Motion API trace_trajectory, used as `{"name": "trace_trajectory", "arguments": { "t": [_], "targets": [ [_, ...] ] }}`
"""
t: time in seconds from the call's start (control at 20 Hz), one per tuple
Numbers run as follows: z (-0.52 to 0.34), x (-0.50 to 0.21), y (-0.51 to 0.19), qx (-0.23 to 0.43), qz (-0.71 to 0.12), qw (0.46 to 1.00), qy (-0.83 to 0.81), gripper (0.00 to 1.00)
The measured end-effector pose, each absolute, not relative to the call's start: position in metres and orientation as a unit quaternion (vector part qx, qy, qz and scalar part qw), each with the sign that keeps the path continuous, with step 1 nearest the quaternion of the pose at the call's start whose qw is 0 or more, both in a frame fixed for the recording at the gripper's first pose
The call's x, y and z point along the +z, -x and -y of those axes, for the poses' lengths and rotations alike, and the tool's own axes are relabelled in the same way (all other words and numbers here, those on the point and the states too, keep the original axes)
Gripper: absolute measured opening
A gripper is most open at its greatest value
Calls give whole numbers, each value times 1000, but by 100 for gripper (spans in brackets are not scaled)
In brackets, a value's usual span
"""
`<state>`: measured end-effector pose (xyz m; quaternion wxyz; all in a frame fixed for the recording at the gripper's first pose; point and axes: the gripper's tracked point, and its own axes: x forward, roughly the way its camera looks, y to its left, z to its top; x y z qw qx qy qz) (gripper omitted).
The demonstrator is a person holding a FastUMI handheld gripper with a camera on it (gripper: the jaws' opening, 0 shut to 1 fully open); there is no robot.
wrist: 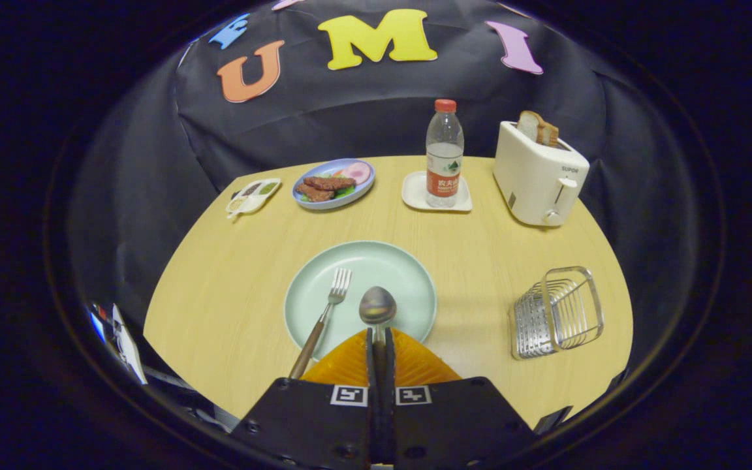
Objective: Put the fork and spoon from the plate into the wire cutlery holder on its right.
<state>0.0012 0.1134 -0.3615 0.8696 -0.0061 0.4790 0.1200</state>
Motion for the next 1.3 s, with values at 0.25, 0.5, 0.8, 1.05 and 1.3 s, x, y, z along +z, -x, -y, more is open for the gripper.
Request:
{"name": "trace_trajectory", "arguments": {
  "t": [0.25, 0.5, 0.8, 1.05, 1.3],
  "targets": [
    [-64, -321, 5, 116, -465, 878, 4, 1],
    [14, -300, -1, 77, -454, 888, 5, 1],
    [69, -303, -1, 41, -462, 885, -29, 1],
    [86, -329, -2, 4, -516, 855, -45, 1],
    [81, -336, -15, -6, -540, 839, -62, 4]
  ]
}}
